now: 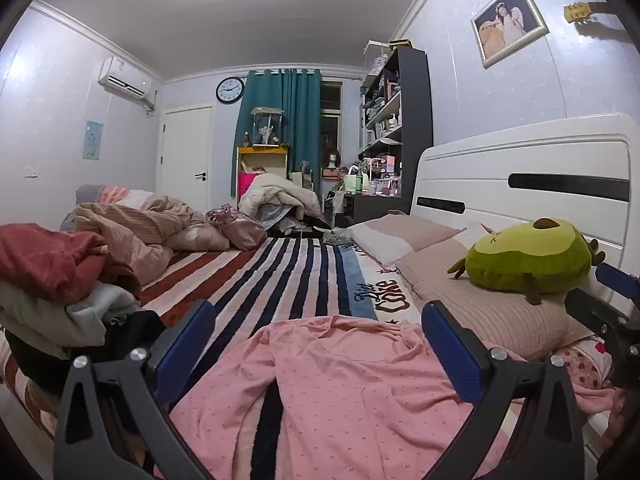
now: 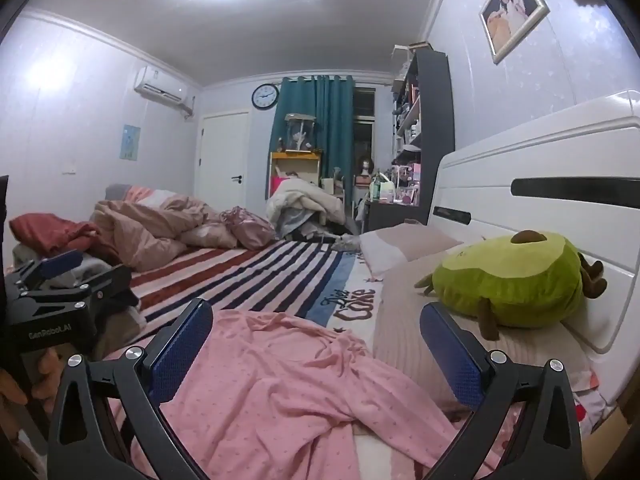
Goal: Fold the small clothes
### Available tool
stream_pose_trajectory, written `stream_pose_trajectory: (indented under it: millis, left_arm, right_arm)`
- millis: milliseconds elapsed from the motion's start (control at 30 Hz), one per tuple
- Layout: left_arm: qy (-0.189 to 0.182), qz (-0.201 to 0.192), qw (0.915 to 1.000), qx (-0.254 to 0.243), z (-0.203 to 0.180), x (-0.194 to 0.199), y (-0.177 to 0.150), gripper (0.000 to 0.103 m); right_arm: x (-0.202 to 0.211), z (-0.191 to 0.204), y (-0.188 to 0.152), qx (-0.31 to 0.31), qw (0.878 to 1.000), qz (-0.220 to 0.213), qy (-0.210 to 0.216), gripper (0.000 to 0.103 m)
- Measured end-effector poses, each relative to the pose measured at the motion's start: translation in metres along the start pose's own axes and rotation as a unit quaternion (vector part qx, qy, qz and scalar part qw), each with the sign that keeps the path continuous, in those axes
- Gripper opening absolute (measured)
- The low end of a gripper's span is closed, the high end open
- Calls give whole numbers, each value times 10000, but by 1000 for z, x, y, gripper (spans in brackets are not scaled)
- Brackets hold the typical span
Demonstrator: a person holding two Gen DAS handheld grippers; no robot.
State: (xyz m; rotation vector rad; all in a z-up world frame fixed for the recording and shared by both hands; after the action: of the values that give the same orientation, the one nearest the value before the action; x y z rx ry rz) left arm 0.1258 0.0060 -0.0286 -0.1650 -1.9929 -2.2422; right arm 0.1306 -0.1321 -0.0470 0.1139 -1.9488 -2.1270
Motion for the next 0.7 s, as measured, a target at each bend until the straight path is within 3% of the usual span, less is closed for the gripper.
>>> stream_pose_trajectory:
  millis: [700]
  left_arm:
    - [-109,60,9999,33,3,-1,-8,102]
  right_arm:
    - [5,6,-4,2,10000,13,82,103]
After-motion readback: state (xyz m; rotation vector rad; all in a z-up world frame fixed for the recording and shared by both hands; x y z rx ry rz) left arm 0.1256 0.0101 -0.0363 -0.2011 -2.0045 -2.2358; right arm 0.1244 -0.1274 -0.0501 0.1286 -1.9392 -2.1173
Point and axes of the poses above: each gripper's, at about its wrist camera, not at the fingertips, and x roughly against the way its jaws point, z to its left, y to its top, the point moved 10 cm from there along -x, roughly the way its jaws point, and after that the axes turned 9 degrees about -x, right-handed, at the moved point
